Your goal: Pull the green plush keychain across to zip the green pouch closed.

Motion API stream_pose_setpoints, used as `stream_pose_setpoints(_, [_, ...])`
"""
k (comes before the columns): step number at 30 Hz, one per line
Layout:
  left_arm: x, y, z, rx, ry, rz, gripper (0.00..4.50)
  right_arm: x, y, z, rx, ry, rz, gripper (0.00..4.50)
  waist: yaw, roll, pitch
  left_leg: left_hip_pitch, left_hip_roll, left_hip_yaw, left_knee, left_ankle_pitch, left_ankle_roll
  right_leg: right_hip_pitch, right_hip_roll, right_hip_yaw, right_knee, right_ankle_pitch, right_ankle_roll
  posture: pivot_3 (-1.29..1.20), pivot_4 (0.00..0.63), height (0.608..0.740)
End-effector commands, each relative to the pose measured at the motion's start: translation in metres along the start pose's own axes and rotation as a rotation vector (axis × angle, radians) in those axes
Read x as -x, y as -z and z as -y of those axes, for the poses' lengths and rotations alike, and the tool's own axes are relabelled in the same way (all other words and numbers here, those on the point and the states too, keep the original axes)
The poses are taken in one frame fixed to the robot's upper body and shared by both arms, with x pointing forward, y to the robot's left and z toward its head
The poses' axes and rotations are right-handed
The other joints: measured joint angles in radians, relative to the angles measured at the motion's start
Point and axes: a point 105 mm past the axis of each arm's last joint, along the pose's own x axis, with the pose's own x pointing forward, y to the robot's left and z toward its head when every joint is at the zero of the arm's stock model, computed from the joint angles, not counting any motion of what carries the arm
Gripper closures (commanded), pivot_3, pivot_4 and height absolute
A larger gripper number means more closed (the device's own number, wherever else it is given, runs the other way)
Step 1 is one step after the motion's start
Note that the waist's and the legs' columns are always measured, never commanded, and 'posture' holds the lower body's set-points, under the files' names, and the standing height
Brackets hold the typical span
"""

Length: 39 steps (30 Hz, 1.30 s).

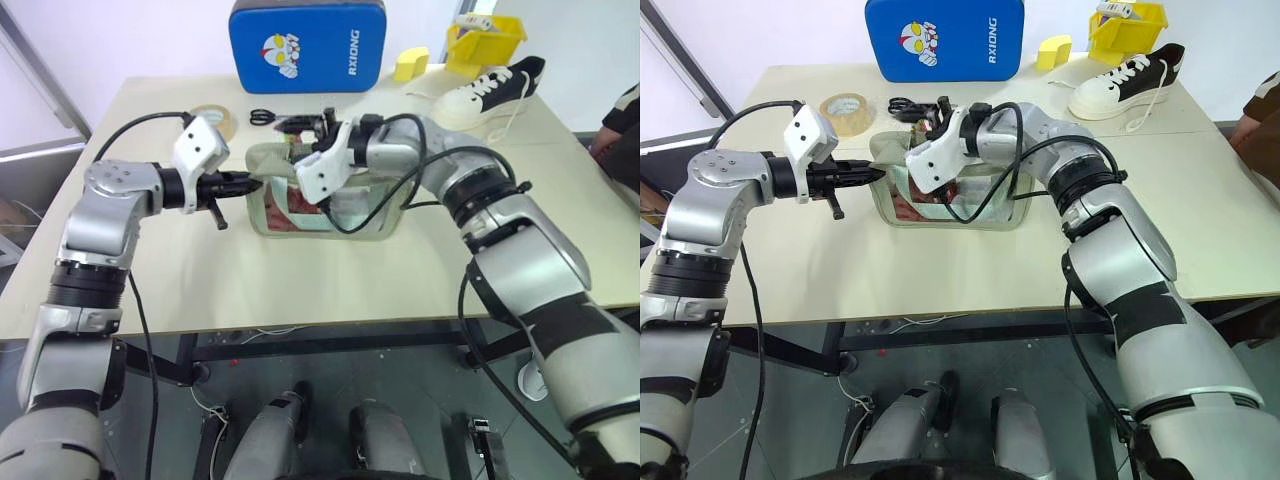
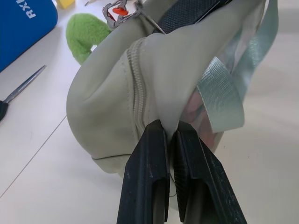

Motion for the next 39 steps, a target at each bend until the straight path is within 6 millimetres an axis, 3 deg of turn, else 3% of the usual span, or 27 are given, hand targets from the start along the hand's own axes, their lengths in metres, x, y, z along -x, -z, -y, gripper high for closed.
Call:
stream_pose_setpoints(1, [0.007,-0.017,-0.005,-0.04,-0.025,0.055,4.5,-0.002,-0.005,0.006,0.014,-0.001,0.025,3.58,0.0,0.0,0.0,0.0,0.0,0.0,0.0,0.0,0.0,0.0,0.0,0.0,0.0,0.0,0.0,0.0,0.15,0.74])
stream_pose_setpoints(3, [0.006,-0.016,-0.004,-0.04,-0.026,0.055,4.5,-0.002,-0.003,0.004,-0.004,-0.004,0.016,4.46,0.0,0.0,0.0,0.0,0.0,0.0,0.0,0.0,0.0,0.0,0.0,0.0,0.0,0.0,0.0,0.0,0.15,0.74])
stream_pose_setpoints(11, [0.006,-0.016,-0.005,-0.039,-0.026,0.055,4.5,0.007,0.012,0.005,-0.034,0.022,-0.046,4.46,0.001,0.0,0.0,0.0,0.0,0.0,0.0,0.0,0.0,0.0,0.0,0.0,0.0,0.0,0.0,0.0,0.15,0.74])
stream_pose_setpoints(22, [0.007,-0.014,-0.005,-0.032,-0.03,0.047,4.5,0.072,0.062,0.013,-0.13,0.111,-0.248,4.46,-0.001,0.0,0.0,0.0,0.0,0.0,0.0,0.0,0.0,-0.001,-0.001,0.0,0.0,0.0,-0.001,0.0,0.15,0.74])
stream_pose_setpoints(26, [0.008,-0.012,-0.005,-0.03,-0.027,0.043,4.5,0.091,0.069,0.01,-0.141,0.11,-0.305,4.46,0.001,0.0,0.0,0.0,0.0,0.0,0.0,0.0,0.0,0.0,-0.001,0.0,0.0,0.0,-0.001,0.0,0.15,0.74])
stream_pose_setpoints(30, [0.007,-0.01,-0.004,-0.017,-0.018,0.032,4.5,0.133,0.082,0.0,-0.151,0.085,-0.448,4.46,0.01,0.0,0.0,-0.001,0.0,-0.001,0.002,0.0,0.0,0.0,-0.001,-0.001,0.0,0.0,-0.001,0.0,0.15,0.74])
stream_pose_setpoints(36, [0.003,-0.009,-0.003,-0.007,-0.013,0.031,4.5,0.163,0.083,-0.009,-0.174,0.073,-0.578,4.46,0.006,0.0,0.0,0.0,0.0,0.0,0.003,-0.005,0.008,0.002,-0.002,-0.002,0.0,-0.001,-0.001,0.0,0.15,0.74])
stream_pose_setpoints(39, [0.001,-0.009,-0.003,0.0,-0.009,0.034,4.5,0.187,0.093,-0.013,-0.183,0.076,-0.692,4.46,0.006,-0.001,0.0,-0.002,0.0,0.0,0.004,-0.005,0.008,0.001,-0.003,-0.002,0.0,-0.001,-0.001,0.0,0.15,0.74])
